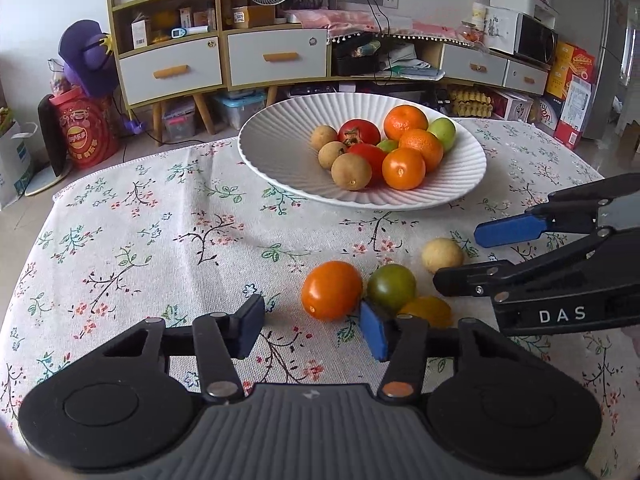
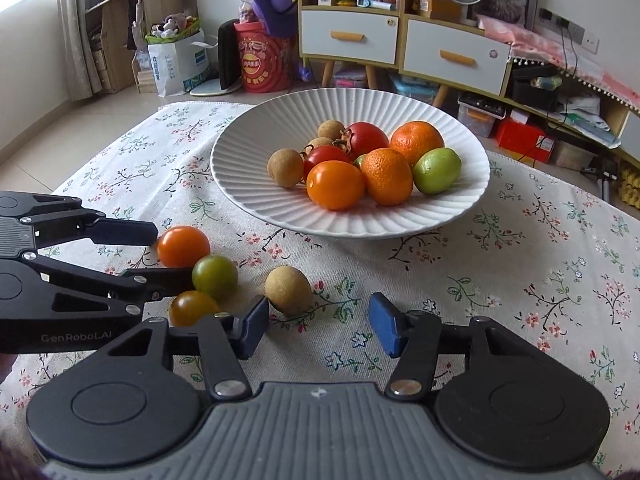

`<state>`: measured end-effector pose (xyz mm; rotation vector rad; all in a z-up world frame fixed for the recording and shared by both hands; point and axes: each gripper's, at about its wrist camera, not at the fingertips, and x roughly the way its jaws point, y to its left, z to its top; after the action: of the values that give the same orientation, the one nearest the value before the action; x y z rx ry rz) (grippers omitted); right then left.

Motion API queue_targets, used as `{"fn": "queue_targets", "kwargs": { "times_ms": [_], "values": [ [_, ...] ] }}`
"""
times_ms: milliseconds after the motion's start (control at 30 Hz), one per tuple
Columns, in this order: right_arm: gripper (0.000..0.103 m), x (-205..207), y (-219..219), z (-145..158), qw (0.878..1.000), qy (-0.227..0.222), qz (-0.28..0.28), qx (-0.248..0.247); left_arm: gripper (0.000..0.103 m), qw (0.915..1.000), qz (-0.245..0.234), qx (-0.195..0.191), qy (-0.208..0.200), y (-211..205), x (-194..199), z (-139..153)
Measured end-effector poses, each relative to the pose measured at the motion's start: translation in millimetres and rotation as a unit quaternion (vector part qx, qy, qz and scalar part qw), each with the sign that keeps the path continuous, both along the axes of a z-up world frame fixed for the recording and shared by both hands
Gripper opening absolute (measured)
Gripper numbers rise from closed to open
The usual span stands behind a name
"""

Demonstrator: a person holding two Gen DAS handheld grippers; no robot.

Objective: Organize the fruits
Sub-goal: 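Close the left tool on the orange tomato while the right tool closes on the brown fruit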

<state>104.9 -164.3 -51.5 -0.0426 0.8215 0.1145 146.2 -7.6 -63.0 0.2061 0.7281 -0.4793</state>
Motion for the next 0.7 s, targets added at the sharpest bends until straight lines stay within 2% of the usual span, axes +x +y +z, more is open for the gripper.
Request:
{"fn": "queue_targets", "kwargs": {
  "times_ms": [333, 367, 467, 700],
  "values": [
    [0.037, 3.3, 2.3, 2.5, 1.000, -0.002, 0.008, 0.004, 0.030, 1.0000, -0.009, 0.003, 0.000, -4.9, 0.7, 1.9],
    [0.033, 3.4, 2.6, 2.8, 1.000, -0.002, 0.010, 0.006, 0.026, 0.9999, -0.011, 0.003, 0.001, -5.3, 0.6, 2.1],
    [0.022, 3.4, 5.3, 3.1, 1.000, 0.002, 0.022, 0.011, 0.026, 0.9999, -0.010, 0.006, 0.001, -5.5, 0.4, 2.2],
    [0.022, 0.8, 5.4, 6.3, 1.000, 0.000, 0.025, 0.014, 0.025, 1.0000, -0.004, 0.005, 0.005, -1.2, 0.5, 4.8]
  ]
}}
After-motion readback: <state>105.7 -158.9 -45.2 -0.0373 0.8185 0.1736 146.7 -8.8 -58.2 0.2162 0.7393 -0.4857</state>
